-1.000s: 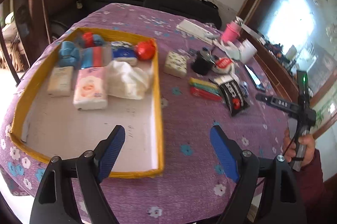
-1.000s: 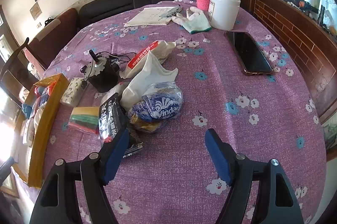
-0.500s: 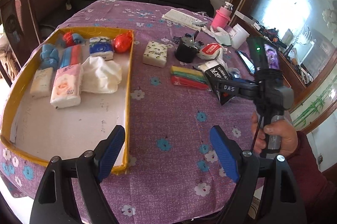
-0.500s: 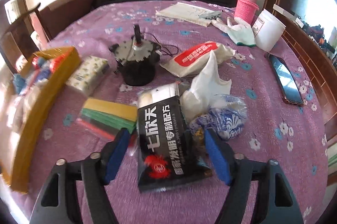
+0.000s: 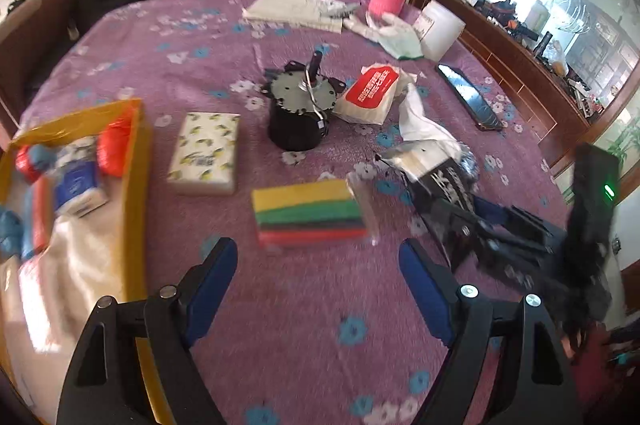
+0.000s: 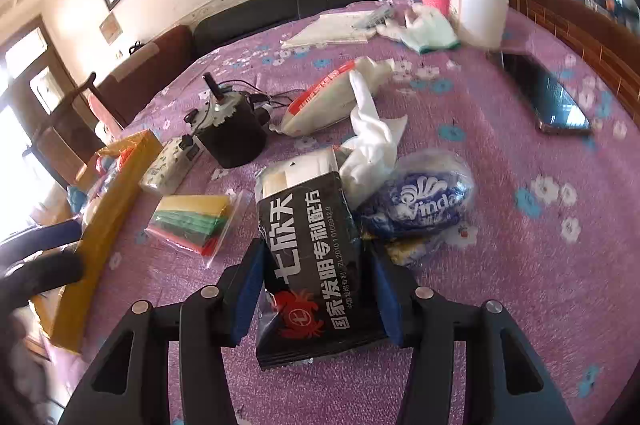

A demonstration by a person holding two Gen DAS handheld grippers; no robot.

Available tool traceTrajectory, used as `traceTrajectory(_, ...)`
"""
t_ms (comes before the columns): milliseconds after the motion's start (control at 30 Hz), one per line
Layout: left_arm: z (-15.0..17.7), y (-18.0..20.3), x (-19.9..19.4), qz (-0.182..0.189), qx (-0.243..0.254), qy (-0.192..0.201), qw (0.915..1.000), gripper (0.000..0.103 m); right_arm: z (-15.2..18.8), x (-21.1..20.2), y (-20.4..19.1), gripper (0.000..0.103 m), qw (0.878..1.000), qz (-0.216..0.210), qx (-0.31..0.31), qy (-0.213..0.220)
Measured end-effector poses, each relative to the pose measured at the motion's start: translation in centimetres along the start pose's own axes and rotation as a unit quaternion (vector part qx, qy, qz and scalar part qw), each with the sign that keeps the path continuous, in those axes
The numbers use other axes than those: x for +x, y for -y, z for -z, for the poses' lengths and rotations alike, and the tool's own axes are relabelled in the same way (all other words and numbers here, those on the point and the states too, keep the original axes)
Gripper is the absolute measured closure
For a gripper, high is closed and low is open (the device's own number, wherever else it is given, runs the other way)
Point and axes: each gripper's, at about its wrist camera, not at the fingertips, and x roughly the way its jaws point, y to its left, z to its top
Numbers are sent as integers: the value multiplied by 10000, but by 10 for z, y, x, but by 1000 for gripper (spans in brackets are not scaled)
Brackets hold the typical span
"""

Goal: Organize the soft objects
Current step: 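Grasp the black printed bag with the right tool, then grasp the striped sponge bag with the left tool and carry it to the tray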

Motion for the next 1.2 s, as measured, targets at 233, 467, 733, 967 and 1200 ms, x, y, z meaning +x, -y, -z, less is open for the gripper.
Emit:
traceTrajectory(233,-28,19,58,-229,703,-253,9969,21,0,2,2,47,9998,-190,70,-34)
traceTrajectory(467,-28,24,83,-250,921,-517,9941,22,1,2,5,45,9995,-281,89,-63)
traceTrajectory(733,22,40,38,490,1240,-1437,9806,24,0,1,10,42,9988,-425,194,-111)
traceTrajectory(967,63,35,7,-116,1680,-823,9823,23,0,1,9,39,9987,-458,196,-123)
traceTrajectory(1200,75,48,13,-48,1877,-708,9797,50,1,3,7,37,9989,-416,174,-107)
